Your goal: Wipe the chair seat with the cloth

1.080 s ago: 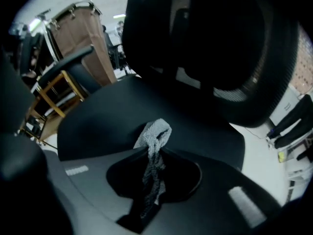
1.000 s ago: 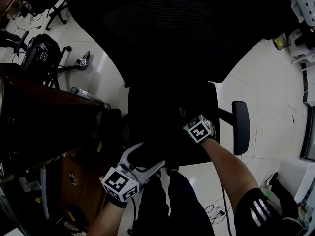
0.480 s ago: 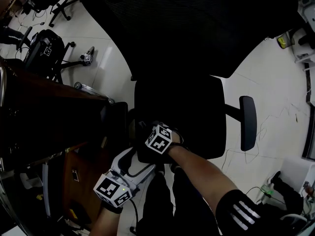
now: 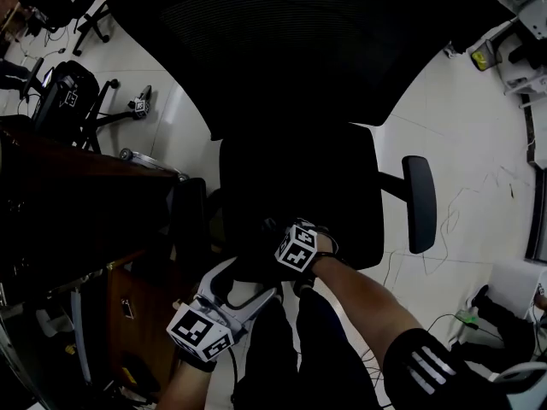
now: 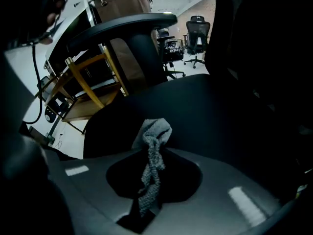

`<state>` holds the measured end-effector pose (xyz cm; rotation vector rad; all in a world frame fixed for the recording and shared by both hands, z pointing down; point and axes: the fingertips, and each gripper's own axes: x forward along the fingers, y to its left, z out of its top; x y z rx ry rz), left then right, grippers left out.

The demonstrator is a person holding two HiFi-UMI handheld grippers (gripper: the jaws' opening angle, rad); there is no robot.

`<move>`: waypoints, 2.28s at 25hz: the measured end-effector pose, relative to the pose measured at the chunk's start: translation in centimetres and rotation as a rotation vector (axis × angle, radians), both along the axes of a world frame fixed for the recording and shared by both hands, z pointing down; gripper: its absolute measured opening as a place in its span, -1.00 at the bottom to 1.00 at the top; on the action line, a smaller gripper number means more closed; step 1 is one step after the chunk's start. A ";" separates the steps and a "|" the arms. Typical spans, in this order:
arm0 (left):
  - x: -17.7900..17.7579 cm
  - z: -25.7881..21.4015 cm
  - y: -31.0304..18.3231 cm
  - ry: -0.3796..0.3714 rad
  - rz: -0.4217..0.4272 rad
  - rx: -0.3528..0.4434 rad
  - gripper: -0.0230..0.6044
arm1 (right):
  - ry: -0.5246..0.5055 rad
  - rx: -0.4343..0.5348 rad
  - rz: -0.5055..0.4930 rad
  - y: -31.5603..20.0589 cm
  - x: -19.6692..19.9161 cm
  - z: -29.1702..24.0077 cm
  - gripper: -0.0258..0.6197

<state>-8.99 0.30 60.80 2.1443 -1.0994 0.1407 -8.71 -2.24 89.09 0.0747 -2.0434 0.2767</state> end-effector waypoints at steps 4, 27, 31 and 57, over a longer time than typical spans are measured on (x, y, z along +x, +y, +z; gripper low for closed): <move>2.5 0.2 -0.1 0.012 0.049 -0.007 0.28 | 0.053 0.008 0.057 -1.4 6.6 0.6 -0.78; 3.8 0.1 2.3 0.032 0.097 -0.022 0.28 | -0.061 0.015 0.268 -2.5 9.6 -5.6 -0.78; 0.9 -0.1 4.3 0.017 0.062 -0.040 0.28 | -0.139 -0.038 0.188 1.3 1.0 -6.5 -0.78; 8.2 6.0 4.5 0.037 0.145 -0.181 0.28 | 0.026 -0.036 0.077 6.4 15.1 0.3 -0.78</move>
